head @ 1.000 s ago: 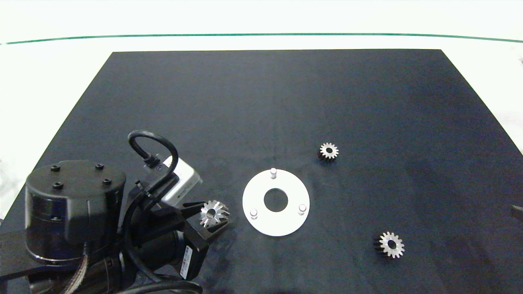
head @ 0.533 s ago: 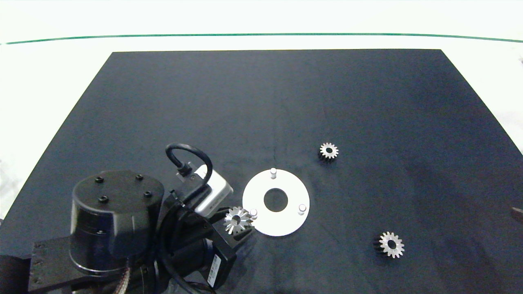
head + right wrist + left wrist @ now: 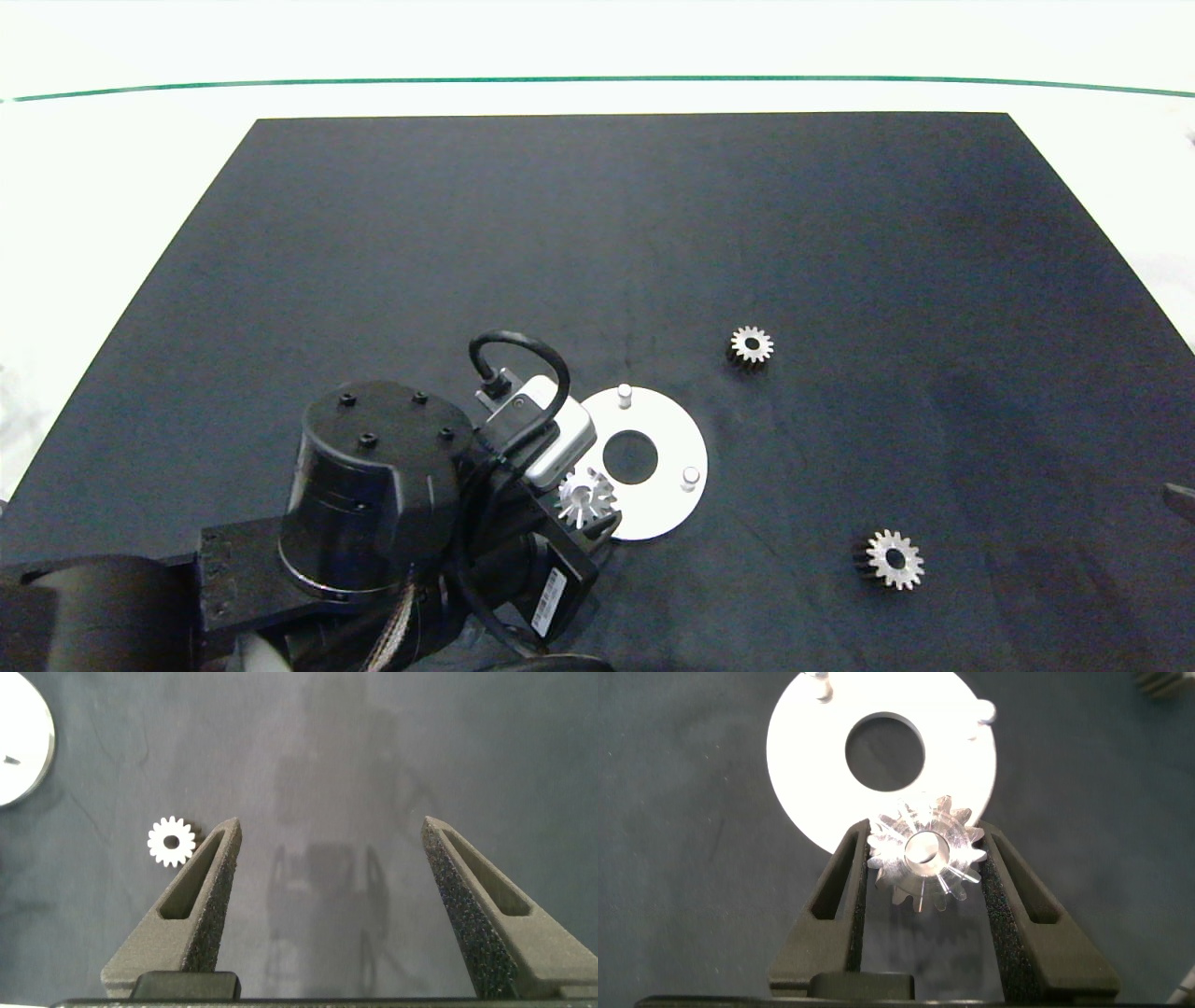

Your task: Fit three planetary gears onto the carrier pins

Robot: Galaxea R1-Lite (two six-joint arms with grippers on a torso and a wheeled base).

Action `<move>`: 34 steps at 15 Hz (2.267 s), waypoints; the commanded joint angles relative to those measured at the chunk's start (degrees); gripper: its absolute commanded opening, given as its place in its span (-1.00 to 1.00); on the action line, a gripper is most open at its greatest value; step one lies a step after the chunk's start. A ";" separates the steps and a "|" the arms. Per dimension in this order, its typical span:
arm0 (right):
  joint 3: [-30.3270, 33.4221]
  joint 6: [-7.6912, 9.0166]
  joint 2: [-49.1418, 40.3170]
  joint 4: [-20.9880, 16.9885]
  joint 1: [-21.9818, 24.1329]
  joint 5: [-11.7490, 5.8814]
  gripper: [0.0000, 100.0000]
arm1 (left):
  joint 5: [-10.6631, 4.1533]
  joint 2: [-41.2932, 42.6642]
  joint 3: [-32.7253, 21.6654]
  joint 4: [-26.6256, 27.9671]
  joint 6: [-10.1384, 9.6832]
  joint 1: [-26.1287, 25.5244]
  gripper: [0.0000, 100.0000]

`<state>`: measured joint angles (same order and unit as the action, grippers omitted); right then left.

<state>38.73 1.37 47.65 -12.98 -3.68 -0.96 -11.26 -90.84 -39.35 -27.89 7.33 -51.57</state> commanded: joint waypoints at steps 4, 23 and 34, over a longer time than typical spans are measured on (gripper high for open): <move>-0.23 0.04 0.07 0.06 -0.01 0.08 0.52 | -0.43 -3.90 -1.96 -0.32 0.32 0.85 -0.56; -0.94 -0.13 0.25 0.15 -0.10 0.26 0.52 | -1.39 -5.31 0.42 -3.48 2.87 2.44 -0.56; -1.46 -1.10 0.34 0.15 -0.10 0.26 0.52 | -1.39 -4.25 0.68 -3.13 2.87 2.52 1.00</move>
<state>37.34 0.22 47.90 -12.75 -3.77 -0.68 -12.56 -95.94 -38.73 -30.73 10.19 -49.05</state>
